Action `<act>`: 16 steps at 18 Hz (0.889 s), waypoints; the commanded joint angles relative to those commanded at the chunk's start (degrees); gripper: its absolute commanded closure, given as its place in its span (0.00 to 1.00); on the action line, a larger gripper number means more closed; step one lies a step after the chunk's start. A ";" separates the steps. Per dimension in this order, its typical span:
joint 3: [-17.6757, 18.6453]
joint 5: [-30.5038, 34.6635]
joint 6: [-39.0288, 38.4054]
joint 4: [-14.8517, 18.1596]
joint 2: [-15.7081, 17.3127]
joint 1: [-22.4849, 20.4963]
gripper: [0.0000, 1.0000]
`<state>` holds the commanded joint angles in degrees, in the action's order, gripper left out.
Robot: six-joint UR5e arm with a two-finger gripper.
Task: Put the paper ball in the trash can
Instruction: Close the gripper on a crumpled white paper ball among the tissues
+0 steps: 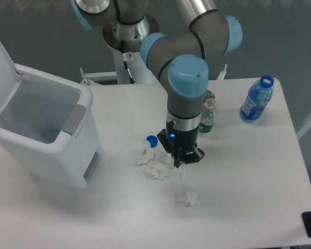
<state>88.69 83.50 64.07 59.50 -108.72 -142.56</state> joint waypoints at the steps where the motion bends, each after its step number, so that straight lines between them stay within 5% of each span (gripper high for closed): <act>1: 0.08 -0.09 -0.09 0.00 -0.09 0.00 1.00; 11: -1.94 -0.70 -7.46 -0.09 0.09 0.52 1.00; 16: -2.03 -6.22 -21.24 0.09 5.70 1.23 1.00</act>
<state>86.66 77.28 42.83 59.59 -103.02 -141.33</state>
